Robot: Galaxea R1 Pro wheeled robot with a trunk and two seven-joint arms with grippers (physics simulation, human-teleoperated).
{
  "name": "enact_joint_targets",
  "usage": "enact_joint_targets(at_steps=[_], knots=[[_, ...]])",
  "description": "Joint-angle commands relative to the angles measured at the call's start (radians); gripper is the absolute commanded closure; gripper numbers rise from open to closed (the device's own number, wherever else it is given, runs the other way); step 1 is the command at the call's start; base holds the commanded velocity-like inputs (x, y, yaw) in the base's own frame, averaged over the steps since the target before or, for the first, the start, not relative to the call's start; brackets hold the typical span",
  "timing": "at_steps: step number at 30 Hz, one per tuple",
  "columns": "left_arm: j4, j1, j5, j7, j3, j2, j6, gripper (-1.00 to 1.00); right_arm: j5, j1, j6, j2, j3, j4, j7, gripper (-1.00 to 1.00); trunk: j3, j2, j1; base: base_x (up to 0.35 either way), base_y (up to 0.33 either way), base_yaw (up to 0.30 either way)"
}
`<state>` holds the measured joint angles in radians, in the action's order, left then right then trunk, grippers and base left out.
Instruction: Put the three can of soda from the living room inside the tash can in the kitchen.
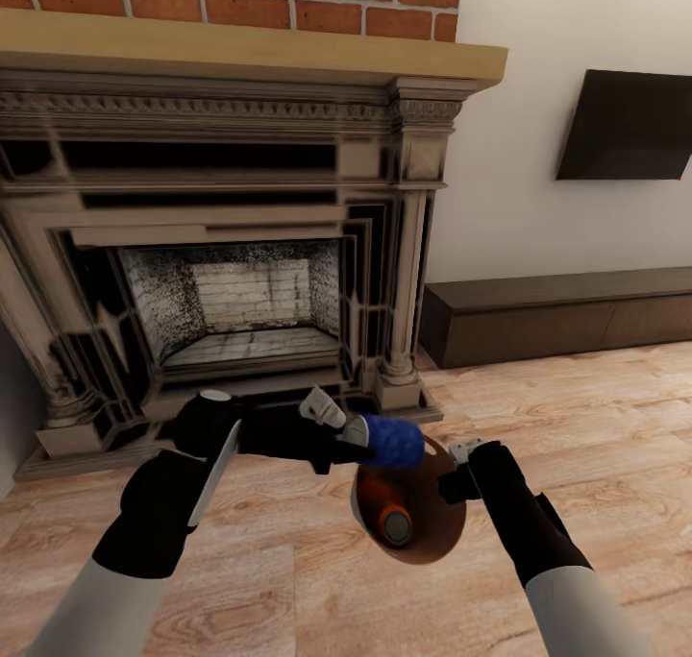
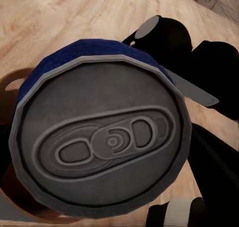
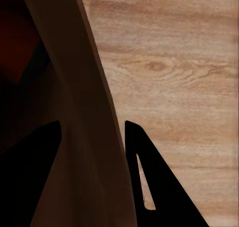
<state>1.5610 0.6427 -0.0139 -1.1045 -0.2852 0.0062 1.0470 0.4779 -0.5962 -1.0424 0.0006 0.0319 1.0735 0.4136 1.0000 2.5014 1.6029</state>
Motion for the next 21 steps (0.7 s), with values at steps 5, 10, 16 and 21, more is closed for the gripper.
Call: enact_joint_targets(at_steps=[5,10,16,21], knots=[[-0.014,-0.001,-0.010,0.004,-0.018,-0.002,0.000,1.00,-0.016,0.000,-0.005,0.011,-0.001,0.000,0.003,1.00,0.000,0.000,0.000,0.000,0.000,0.000],[-0.019,-0.003,-0.011,0.057,-0.044,-0.004,0.000,1.00,-0.012,0.000,-0.005,0.013,-0.001,0.000,0.003,1.00,0.000,0.000,0.000,0.000,0.000,0.000],[-0.037,-0.003,-0.011,0.127,-0.091,-0.005,0.000,1.00,-0.012,0.000,-0.005,0.013,-0.001,0.000,0.002,1.00,0.000,0.000,0.000,0.000,0.000,0.000],[-0.049,-0.003,-0.011,0.154,-0.105,-0.006,0.000,1.00,-0.011,0.000,-0.005,0.017,-0.001,0.000,0.002,1.00,0.000,0.000,0.000,0.000,0.000,0.000]])
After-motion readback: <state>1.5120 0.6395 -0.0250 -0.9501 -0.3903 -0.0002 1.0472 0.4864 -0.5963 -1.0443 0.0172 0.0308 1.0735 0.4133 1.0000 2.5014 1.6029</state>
